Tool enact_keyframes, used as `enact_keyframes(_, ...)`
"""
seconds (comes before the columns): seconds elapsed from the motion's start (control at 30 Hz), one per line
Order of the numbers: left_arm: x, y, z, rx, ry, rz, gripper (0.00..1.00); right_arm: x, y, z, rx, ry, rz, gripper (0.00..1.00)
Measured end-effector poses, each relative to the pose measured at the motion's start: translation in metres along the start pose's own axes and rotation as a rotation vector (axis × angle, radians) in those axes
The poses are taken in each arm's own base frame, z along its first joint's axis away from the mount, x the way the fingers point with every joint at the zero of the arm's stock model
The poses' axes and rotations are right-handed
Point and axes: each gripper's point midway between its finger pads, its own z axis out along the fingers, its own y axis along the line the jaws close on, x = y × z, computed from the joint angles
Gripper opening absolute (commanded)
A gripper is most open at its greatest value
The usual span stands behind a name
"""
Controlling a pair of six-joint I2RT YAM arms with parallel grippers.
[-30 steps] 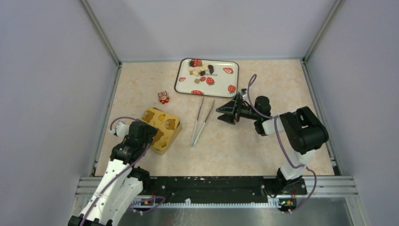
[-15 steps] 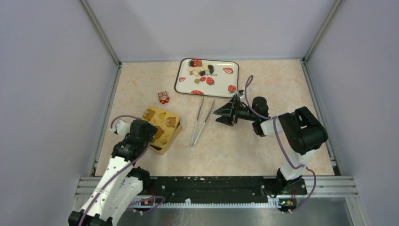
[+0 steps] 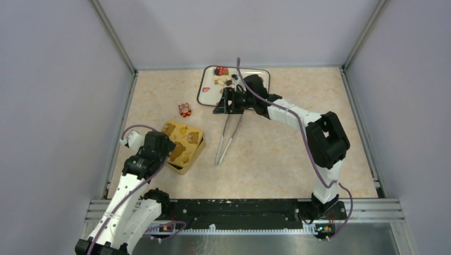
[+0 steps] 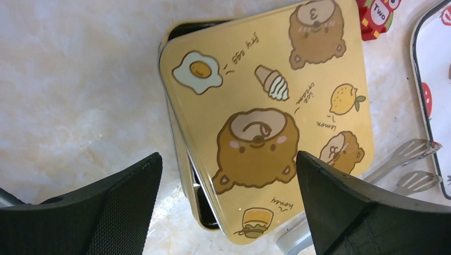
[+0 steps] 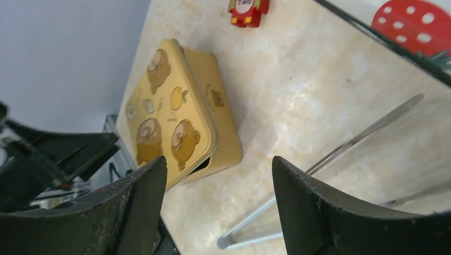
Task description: Pack the chocolate
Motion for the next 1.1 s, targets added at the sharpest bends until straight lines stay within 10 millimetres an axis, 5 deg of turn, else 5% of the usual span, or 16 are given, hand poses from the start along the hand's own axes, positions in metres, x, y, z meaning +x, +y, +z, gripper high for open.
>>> enact_keyframes(0.1, -0.009, -0.009, 0.001, -0.018, -0.005, 0.049, 0.99, -0.002, -0.011, 0.023, 0.062, 0.031, -0.052, 0.65)
enact_keyframes(0.33, -0.030, -0.022, 0.011, -0.072, 0.002, 0.088, 0.99, 0.043, -0.051, 0.062, 0.206, 0.176, -0.076, 0.49)
enact_keyframes(0.73, -0.059, 0.002, 0.011, -0.157, -0.003, 0.053, 0.99, 0.050, 0.004, 0.096, 0.142, 0.187, -0.212, 0.50)
enact_keyframes(1.1, -0.026, 0.000, 0.032, -0.035, 0.140, 0.017, 0.99, 0.053, 0.003, 0.115, 0.105, 0.214, -0.204, 0.51)
